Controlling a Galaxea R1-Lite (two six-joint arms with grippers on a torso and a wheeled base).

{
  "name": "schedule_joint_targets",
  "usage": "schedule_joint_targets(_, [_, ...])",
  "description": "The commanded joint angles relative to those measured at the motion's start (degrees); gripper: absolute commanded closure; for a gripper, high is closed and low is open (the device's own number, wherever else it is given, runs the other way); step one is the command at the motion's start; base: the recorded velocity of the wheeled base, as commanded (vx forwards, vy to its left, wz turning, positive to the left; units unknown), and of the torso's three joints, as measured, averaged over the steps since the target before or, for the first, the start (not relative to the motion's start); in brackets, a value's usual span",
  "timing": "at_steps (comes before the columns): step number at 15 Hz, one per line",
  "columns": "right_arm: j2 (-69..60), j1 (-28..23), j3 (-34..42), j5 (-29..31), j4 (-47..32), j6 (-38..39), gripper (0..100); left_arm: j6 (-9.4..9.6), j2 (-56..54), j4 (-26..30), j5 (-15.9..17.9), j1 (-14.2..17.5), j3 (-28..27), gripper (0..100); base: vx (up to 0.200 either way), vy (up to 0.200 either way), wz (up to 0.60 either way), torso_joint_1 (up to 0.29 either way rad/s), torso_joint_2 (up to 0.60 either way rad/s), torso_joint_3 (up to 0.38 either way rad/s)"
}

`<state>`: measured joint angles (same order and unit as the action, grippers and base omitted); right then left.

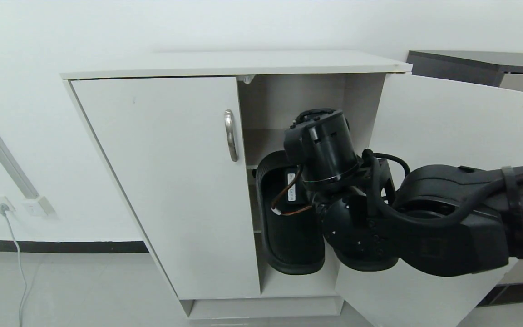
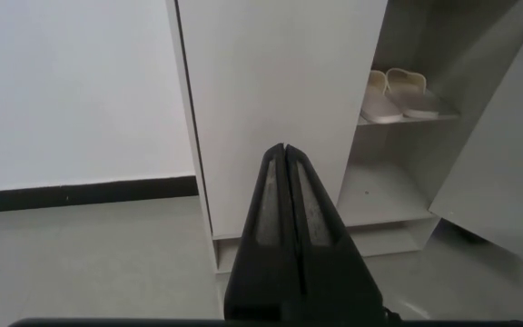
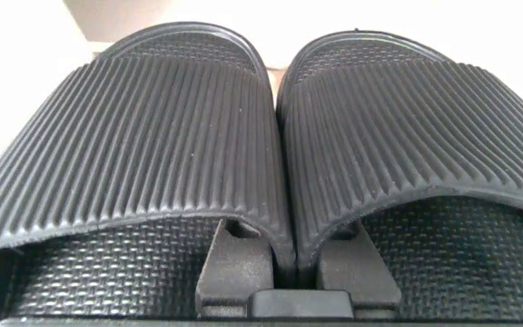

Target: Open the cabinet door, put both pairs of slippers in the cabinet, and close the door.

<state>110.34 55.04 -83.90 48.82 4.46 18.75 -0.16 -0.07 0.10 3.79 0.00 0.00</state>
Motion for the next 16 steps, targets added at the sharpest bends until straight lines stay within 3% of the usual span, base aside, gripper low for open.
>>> schedule_joint_targets(1, [0.14, -0.46, 0.58, -0.22, 0.02, 0.32, 100, -0.02, 0.07, -0.01, -0.01, 0.00, 0.00, 100, 0.000, 0.000, 0.00, 0.000, 0.00, 0.000])
schedule_joint_targets(4, [0.23, -0.72, 1.10, -0.31, 0.02, 0.67, 100, -0.02, 0.07, -0.01, 0.08, 0.00, 0.00, 100, 0.000, 0.000, 0.00, 0.000, 0.00, 0.000])
schedule_joint_targets(16, [2.08, -1.60, 1.28, -0.22, 0.20, 0.85, 100, 0.07, 0.07, -0.01, 0.08, 0.00, 0.00, 100, 0.200, 0.000, 0.00, 0.000, 0.00, 0.004])
